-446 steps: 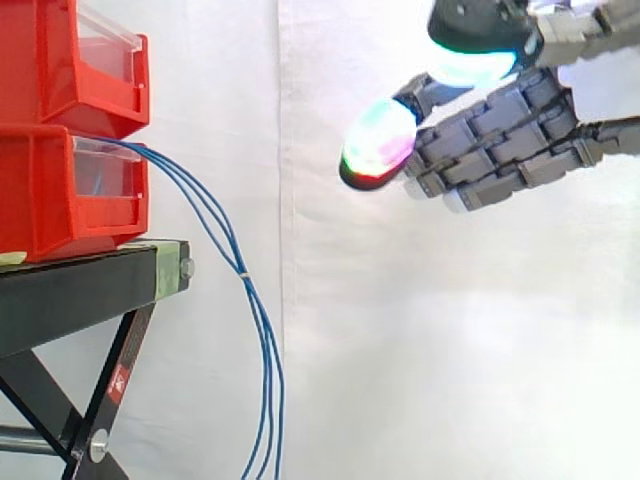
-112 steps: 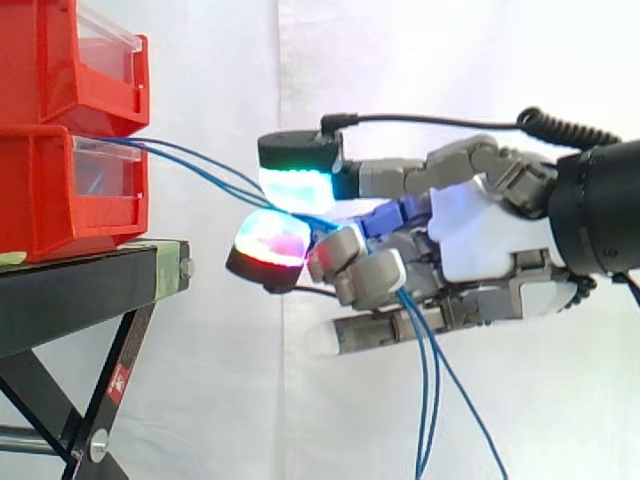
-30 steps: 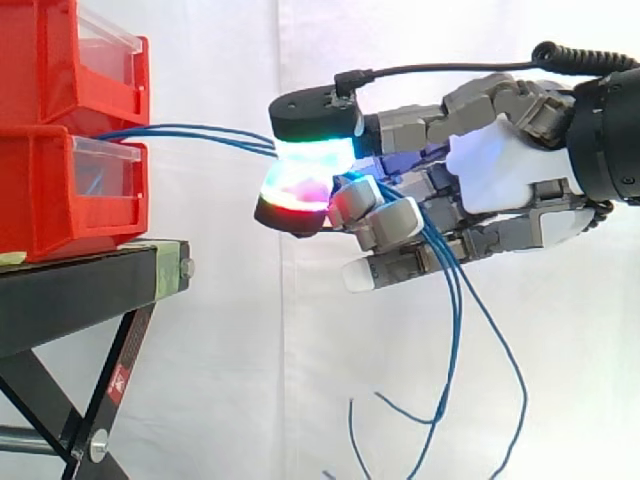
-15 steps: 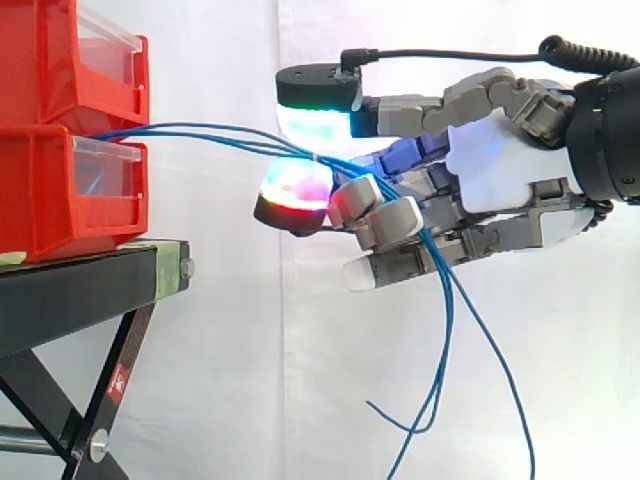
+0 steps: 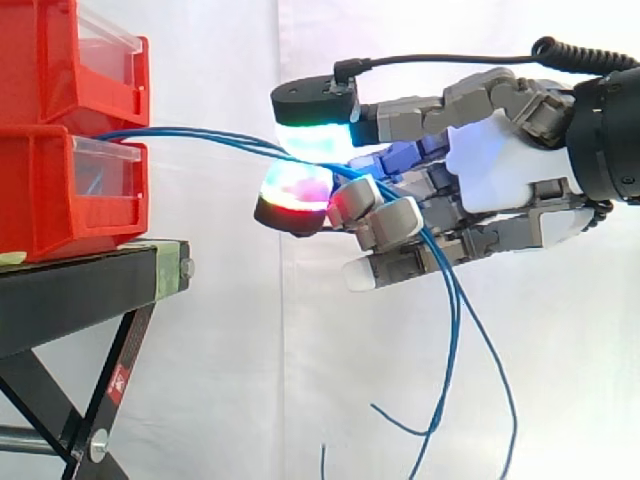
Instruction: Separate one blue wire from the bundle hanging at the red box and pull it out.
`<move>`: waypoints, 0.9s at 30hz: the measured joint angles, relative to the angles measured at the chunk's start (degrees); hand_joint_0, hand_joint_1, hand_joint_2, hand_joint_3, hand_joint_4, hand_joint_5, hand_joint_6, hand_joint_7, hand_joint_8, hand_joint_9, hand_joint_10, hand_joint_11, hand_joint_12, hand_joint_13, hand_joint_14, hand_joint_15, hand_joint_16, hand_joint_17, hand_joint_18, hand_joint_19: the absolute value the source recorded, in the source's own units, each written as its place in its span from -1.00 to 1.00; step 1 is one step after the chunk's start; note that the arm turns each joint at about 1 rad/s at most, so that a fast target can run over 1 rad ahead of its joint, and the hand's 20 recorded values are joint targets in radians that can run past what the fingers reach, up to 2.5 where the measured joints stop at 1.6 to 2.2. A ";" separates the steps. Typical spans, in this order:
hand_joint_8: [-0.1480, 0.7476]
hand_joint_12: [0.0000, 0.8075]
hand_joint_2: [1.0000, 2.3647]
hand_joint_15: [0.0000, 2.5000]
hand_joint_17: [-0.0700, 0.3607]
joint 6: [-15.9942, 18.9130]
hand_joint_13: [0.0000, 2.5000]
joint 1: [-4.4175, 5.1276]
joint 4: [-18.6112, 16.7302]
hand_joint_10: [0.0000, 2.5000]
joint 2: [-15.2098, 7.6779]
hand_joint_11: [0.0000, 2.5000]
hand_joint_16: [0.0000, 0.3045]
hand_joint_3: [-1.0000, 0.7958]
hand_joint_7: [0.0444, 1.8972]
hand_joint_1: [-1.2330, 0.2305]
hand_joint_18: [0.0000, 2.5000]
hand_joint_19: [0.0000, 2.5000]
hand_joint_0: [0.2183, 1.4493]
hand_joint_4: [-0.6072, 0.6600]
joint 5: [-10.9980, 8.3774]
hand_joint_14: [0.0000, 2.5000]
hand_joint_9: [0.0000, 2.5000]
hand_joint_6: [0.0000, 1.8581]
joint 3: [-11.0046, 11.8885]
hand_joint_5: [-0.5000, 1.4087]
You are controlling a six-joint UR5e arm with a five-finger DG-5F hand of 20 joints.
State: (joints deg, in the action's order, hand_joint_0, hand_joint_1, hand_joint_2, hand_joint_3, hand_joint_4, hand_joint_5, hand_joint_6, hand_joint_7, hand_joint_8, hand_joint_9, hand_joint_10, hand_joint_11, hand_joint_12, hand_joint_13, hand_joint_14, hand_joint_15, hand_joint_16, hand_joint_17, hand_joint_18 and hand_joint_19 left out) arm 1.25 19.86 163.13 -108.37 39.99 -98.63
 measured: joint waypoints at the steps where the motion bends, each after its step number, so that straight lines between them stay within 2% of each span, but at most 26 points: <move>1: -0.05 -0.32 -0.97 0.25 -0.24 -0.01 0.14 0.00 0.00 -0.82 0.00 0.30 -0.73 -0.17 -0.02 -0.44 -0.37 -0.50 -0.18 0.23 0.00 -0.99 -0.15 -0.06 0.00 -0.73; 9: -0.08 -0.32 -0.99 0.23 -0.28 -0.03 0.10 0.00 0.00 -0.81 0.00 0.29 -0.75 -0.37 -0.01 -0.56 -0.41 -0.52 -0.09 0.21 0.00 -0.99 -0.22 -0.06 0.01 -0.74; 15: -0.09 -0.32 -0.99 0.25 -0.30 -0.28 0.08 -0.01 0.00 -0.76 0.00 0.27 -0.77 -0.35 0.00 -0.58 -0.43 -0.53 -0.07 0.20 0.00 -0.99 -0.28 -0.06 0.01 -0.75; 17: -0.08 -0.30 -1.00 0.25 -0.31 -0.33 0.07 -0.02 0.00 -0.76 0.00 0.26 -0.77 -0.41 -0.01 -0.58 -0.42 -0.53 -0.11 0.20 0.00 -0.99 -0.29 -0.07 0.01 -0.75; 19: -0.07 -0.30 -1.00 0.24 -0.30 -0.33 0.08 -0.01 0.00 -0.76 0.00 0.27 -0.77 -0.44 -0.02 -0.57 -0.42 -0.53 -0.15 0.20 0.00 -0.99 -0.29 -0.07 0.01 -0.75; 23: -0.05 -0.31 -1.00 0.25 -0.29 -0.35 0.09 -0.01 -0.05 -0.78 -0.01 0.28 -0.76 -0.44 -0.02 -0.41 -0.42 -0.50 -0.30 0.23 0.00 -0.99 -0.26 -0.08 0.00 -0.75; 27: -0.04 -0.32 -1.00 0.25 -0.28 -0.54 0.11 -0.01 -0.19 -0.78 0.00 0.27 -0.75 -0.41 -0.03 -0.32 -0.42 -0.49 -0.33 0.24 -0.01 -0.99 -0.23 -0.08 -0.02 -0.74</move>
State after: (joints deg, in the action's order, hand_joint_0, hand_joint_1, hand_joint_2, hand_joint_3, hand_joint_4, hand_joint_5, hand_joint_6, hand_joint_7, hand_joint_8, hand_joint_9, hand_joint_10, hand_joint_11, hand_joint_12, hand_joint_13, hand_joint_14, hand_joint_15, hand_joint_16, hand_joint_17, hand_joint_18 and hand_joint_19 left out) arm 0.71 19.85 162.93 -108.38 39.98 -98.65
